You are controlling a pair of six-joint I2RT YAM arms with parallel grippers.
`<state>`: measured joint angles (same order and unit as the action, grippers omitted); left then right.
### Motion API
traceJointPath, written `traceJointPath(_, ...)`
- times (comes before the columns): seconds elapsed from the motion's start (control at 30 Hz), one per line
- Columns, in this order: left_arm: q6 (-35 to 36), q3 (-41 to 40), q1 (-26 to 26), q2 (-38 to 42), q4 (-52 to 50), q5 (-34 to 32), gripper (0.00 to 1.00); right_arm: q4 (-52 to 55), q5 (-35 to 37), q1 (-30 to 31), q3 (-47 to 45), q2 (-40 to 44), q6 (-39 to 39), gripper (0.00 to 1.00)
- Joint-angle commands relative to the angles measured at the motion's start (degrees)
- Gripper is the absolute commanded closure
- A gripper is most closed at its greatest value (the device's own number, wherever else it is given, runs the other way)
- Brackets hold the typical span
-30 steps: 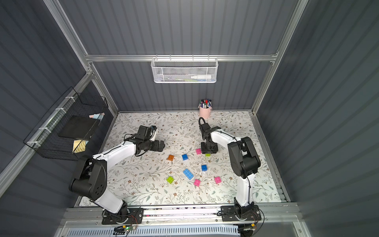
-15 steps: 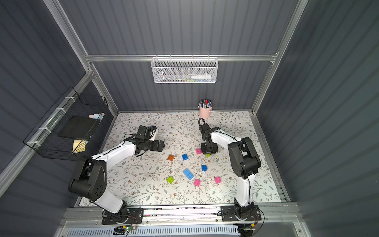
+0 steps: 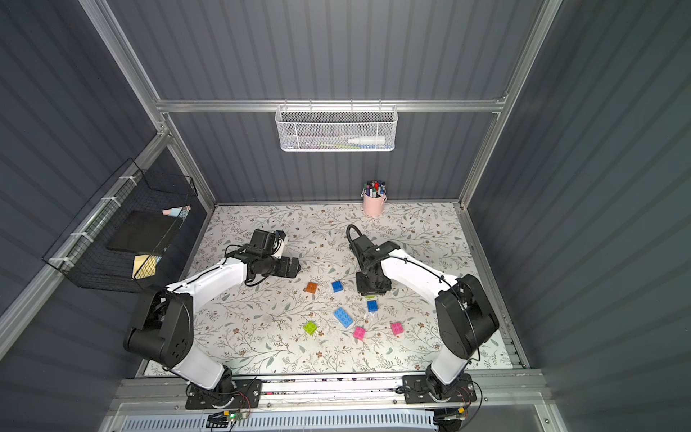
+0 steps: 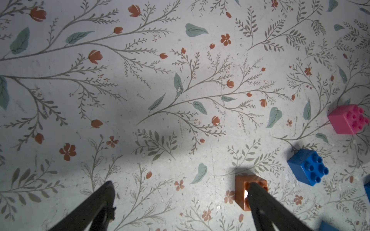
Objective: Assemble the number 4 with lego
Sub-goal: Assemble the lego brick with the lego brick.
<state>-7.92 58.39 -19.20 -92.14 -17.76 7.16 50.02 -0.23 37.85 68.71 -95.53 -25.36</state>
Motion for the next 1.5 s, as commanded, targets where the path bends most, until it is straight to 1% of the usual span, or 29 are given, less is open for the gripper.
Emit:
traceJointPath(0.0,-0.95,-0.69,-0.57,1.61,-0.87,1.27,0.01,2.35,-0.21,0.83,-2.44,0.16,-3.93,0.74)
traceJointPath(0.2,-0.83,-0.97,-0.75,1.96,-0.78,0.97,0.01,-0.35,0.05,1.87,-4.85,0.60,-5.07,0.74)
traceJointPath(0.3,-0.76,-1.09,-0.84,1.96,-0.56,1.09,0.01,-1.91,0.54,2.04,-5.64,0.47,-3.68,0.74)
traceJointPath(0.47,-0.43,-1.35,-0.93,1.79,-0.43,1.18,0.01,-1.77,4.27,1.89,-6.14,-0.44,-1.68,0.74)
traceJointPath(0.67,-0.24,-1.35,-1.08,1.60,-0.47,0.93,0.01,-2.46,4.87,1.96,-6.18,-0.66,-0.70,0.73)
traceJointPath(1.13,-0.04,-0.76,-1.10,0.49,-0.85,0.70,0.01,-3.89,3.36,1.70,-6.26,-4.39,-0.06,0.73)
traceJointPath(1.47,0.10,-0.39,-1.10,-0.15,-0.85,1.10,0.01,-6.73,-0.63,0.12,-9.38,-6.64,0.85,0.73)
